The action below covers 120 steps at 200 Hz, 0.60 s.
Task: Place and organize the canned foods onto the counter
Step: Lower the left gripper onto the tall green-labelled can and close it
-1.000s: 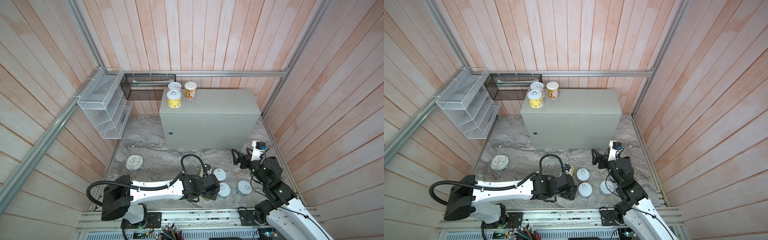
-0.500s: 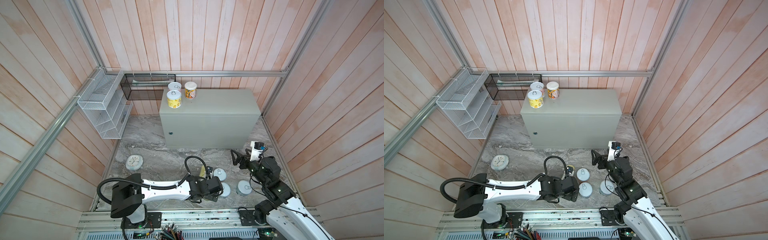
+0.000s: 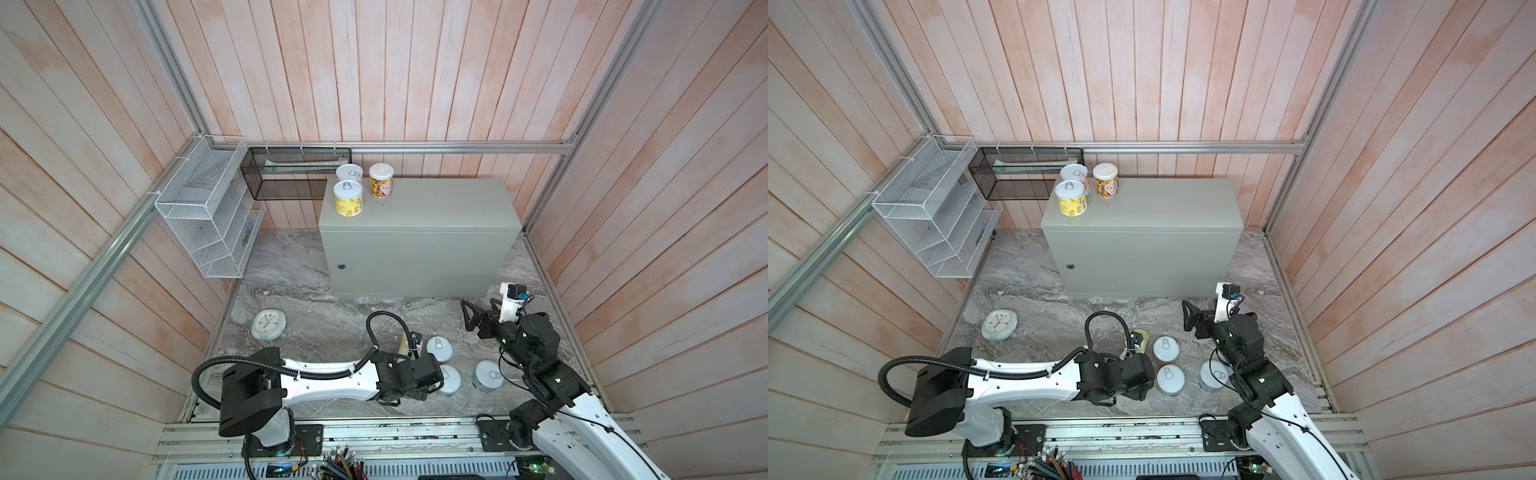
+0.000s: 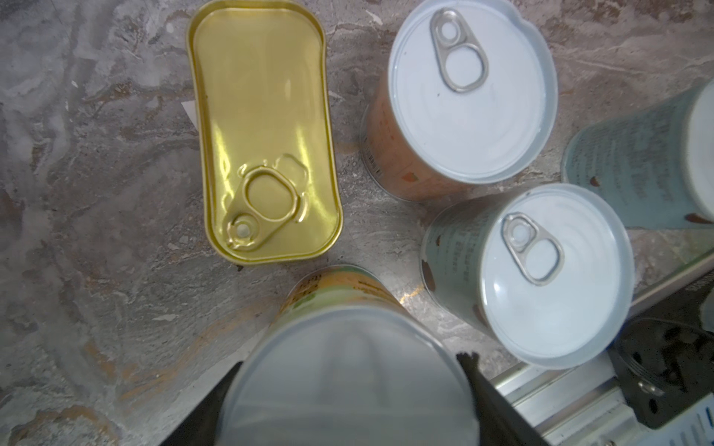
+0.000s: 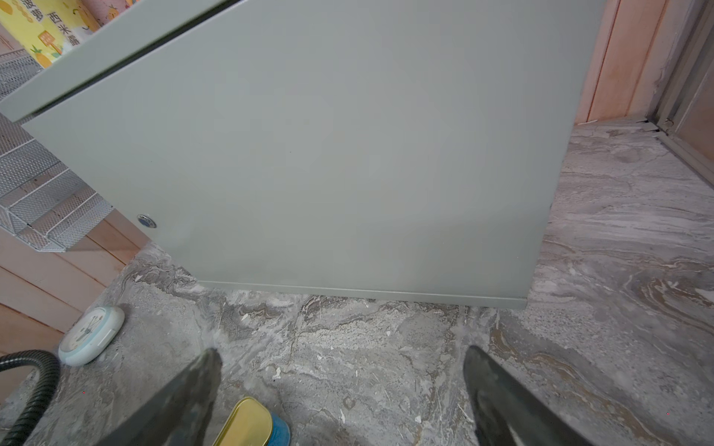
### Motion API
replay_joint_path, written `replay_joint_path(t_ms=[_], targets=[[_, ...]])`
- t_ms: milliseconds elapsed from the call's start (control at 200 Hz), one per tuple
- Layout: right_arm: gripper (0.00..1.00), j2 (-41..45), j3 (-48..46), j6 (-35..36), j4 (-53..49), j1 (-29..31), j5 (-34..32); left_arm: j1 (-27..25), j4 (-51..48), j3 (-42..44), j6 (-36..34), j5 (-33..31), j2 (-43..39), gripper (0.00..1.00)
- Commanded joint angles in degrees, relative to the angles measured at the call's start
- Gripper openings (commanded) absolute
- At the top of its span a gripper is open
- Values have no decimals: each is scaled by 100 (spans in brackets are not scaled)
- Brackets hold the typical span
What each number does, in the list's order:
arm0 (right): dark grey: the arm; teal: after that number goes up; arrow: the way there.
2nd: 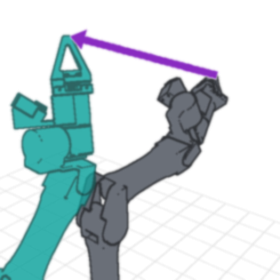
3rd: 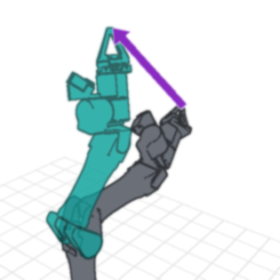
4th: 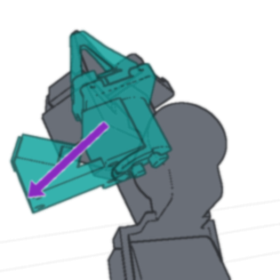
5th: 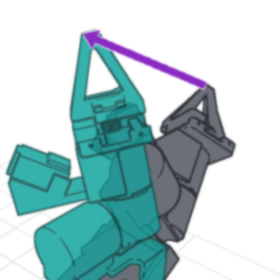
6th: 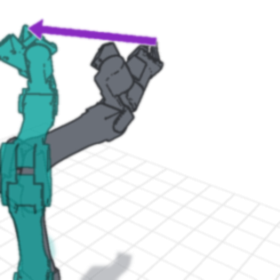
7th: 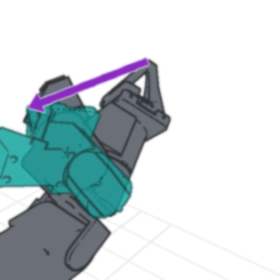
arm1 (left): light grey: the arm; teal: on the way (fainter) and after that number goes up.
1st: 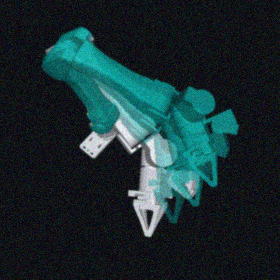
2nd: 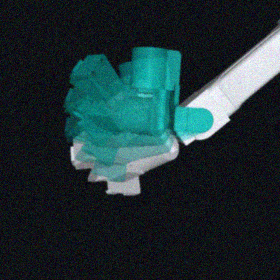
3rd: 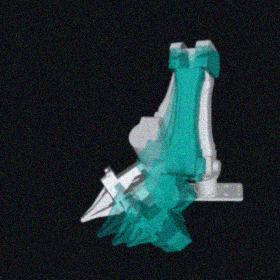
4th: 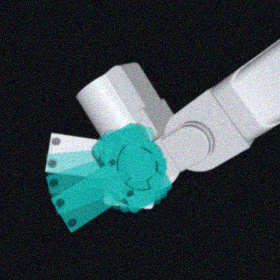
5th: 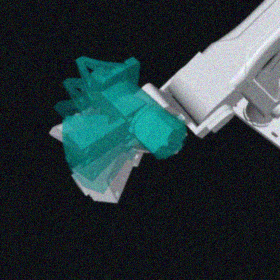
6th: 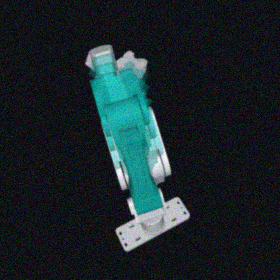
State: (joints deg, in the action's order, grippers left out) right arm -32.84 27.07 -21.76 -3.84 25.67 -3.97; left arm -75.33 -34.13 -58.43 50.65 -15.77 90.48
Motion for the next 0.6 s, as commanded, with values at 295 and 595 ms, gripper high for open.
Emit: replay_joint_path(t_ms=[295,595], targets=[[97,-425,-197,-196,586,-26,360,748,84,829,-49,-163,-1094,63],[97,-1028,-368,-127,1383,-25,1106,1568,14,1071,-436,-26,-1678,62]])
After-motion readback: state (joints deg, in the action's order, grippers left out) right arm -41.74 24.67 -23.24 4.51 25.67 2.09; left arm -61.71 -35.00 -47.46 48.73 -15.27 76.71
